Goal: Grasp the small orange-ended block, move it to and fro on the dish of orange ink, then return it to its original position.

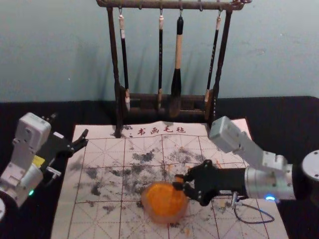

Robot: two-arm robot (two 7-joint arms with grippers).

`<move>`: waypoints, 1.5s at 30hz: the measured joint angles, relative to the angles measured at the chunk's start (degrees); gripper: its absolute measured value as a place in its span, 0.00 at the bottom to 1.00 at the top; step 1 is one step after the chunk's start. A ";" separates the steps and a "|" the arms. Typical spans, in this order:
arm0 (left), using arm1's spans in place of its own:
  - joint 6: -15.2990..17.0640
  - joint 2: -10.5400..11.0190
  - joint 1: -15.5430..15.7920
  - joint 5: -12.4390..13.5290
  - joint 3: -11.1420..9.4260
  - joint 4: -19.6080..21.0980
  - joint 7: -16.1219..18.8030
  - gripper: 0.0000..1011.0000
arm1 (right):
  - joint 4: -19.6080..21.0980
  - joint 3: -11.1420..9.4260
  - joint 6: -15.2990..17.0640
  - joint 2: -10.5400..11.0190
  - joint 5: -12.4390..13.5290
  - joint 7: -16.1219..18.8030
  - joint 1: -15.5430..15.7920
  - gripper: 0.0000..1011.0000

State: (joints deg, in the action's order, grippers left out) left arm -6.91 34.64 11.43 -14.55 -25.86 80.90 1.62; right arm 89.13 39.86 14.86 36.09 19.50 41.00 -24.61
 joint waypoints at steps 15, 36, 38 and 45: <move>0.00 0.00 0.00 0.00 0.00 0.00 0.00 0.99 | 6.41 -8.74 1.52 5.18 4.78 -7.06 5.77 0.09; 0.00 0.00 0.00 0.00 0.00 0.00 0.00 0.99 | 10.13 -15.00 2.71 9.47 7.17 -10.69 12.93 0.09; 0.00 0.00 0.00 0.00 0.00 0.00 0.00 0.99 | 10.03 -15.18 2.89 9.45 7.26 -10.79 13.19 0.09; 0.00 0.00 0.00 0.00 0.00 0.00 0.00 0.99 | 8.90 -15.18 3.20 8.78 7.27 -10.79 13.16 0.09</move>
State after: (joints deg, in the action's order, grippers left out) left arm -6.91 34.64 11.43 -14.55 -25.86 80.90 1.62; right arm 98.03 24.68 18.07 44.87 26.76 30.22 -11.45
